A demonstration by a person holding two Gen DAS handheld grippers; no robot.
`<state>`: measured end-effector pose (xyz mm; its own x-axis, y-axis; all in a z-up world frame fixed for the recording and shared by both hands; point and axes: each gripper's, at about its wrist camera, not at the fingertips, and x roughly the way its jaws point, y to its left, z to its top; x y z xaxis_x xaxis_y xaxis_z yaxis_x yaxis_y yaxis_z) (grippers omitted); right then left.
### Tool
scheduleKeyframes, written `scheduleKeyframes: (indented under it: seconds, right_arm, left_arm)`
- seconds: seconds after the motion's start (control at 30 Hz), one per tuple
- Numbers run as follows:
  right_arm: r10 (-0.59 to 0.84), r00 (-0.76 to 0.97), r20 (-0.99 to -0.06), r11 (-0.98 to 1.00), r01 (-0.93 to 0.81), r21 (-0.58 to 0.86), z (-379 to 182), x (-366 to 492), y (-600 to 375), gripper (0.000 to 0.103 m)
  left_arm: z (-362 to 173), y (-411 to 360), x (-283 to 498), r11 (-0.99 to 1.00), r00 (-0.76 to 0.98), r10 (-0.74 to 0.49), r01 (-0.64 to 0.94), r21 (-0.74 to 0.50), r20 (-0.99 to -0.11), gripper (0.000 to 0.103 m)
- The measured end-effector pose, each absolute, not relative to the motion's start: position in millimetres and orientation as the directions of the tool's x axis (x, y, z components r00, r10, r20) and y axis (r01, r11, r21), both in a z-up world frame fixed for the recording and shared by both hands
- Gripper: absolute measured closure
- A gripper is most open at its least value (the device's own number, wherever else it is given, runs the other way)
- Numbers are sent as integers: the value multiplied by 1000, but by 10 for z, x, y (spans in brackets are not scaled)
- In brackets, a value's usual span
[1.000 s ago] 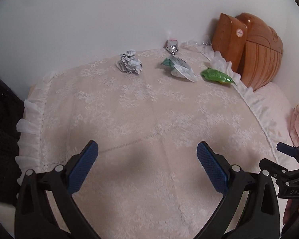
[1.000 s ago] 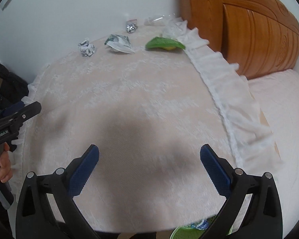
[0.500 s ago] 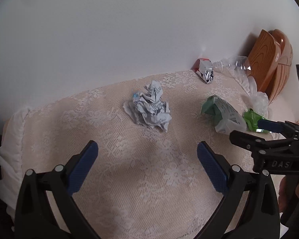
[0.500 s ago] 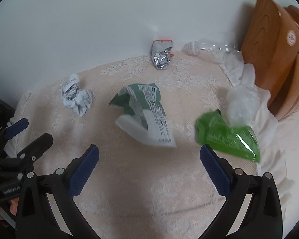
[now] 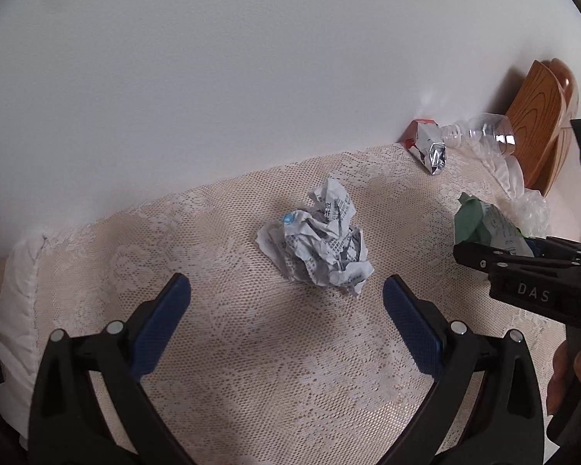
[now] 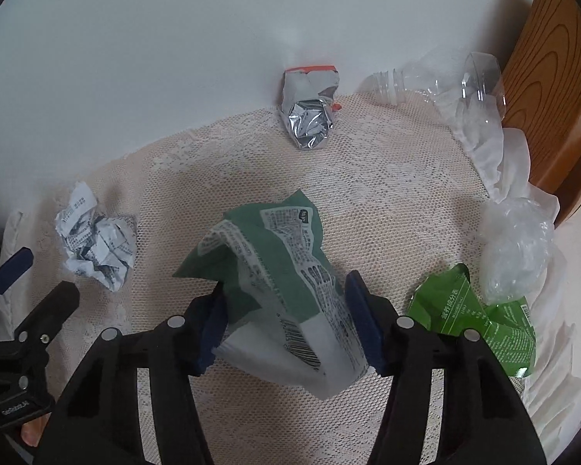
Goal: Collect trash
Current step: 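Grasp the crumpled newspaper with the left tool while the right tool grasps the green-white wrapper, then carry both items over the wastebasket and open both tools to release them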
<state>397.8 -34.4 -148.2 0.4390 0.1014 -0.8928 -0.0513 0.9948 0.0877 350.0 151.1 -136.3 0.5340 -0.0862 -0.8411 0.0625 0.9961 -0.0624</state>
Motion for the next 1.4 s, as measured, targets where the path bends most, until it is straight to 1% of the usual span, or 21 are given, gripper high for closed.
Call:
scheduleKeyframes:
  seconds: [0.13, 0.23, 0.27, 0.3, 0.37, 0.4, 0.47, 0.53, 0.77, 0.93, 1.1, 1.27, 1.4]
  right_arm:
    - [109, 480, -870, 994, -51, 97, -1275, 3811, -401, 44]
    - [126, 508, -852, 992, -38, 124, -1124, 3621, -504, 44]
    - [132, 515, -847, 990, -31, 135, -1075, 3538, -548, 44]
    - [134, 519, -844, 990, -25, 141, -1047, 3462, -588, 44]
    - [126, 524, -842, 990, -12, 141, -1013, 3326, -672, 43]
    - [121, 524, -843, 990, -5, 139, -1006, 3262, -698, 43]
    - [124, 524, -843, 988, 10, 152, -975, 3117, -748, 43]
    - [131, 528, -839, 986, 19, 166, -971, 3015, -829, 42]
    - [161, 553, -818, 977, 29, 212, -900, 2463, -944, 42]
    - [178, 547, -818, 971, 38, 236, -916, 1953, -1050, 42]
    - [181, 515, -838, 971, 43, 236, -1027, 1377, -1132, 42]
    - [181, 477, -860, 966, 79, 247, -1182, 660, -1342, 42]
    - [172, 453, -875, 957, 132, 257, -1292, 182, -1549, 43]
  left_arm:
    - [-1378, 1401, 3615, 994, 535, -101, 78, -70, -839, 8]
    - [-1460, 1281, 3782, 996, 520, -81, 73, -50, -851, 8]
    - [-1489, 1247, 3822, 998, 518, -53, 64, -23, -854, 12]
    - [-1515, 1213, 3853, 998, 513, -24, 57, 7, -858, 27]
    - [-1555, 1175, 3909, 998, 489, -7, 58, 24, -872, 44]
    - [-1547, 1176, 3914, 999, 491, -7, 47, 19, -871, 49]
    - [-1490, 1194, 3887, 999, 500, -30, 32, -16, -866, 53]
    - [-1413, 1203, 3823, 999, 506, -42, 28, -32, -861, 54]
    - [-1007, 1177, 3211, 998, 563, 7, 47, 40, -826, 54]
    - [-807, 1179, 2431, 999, 581, -4, 41, 24, -814, 54]
    - [-745, 1109, 1651, 999, 550, -30, 48, -5, -835, 54]
    - [-719, 899, 878, 991, 521, -55, 130, 15, -852, 54]
    - [-752, 629, 454, 977, 475, -132, 211, -33, -870, 54]
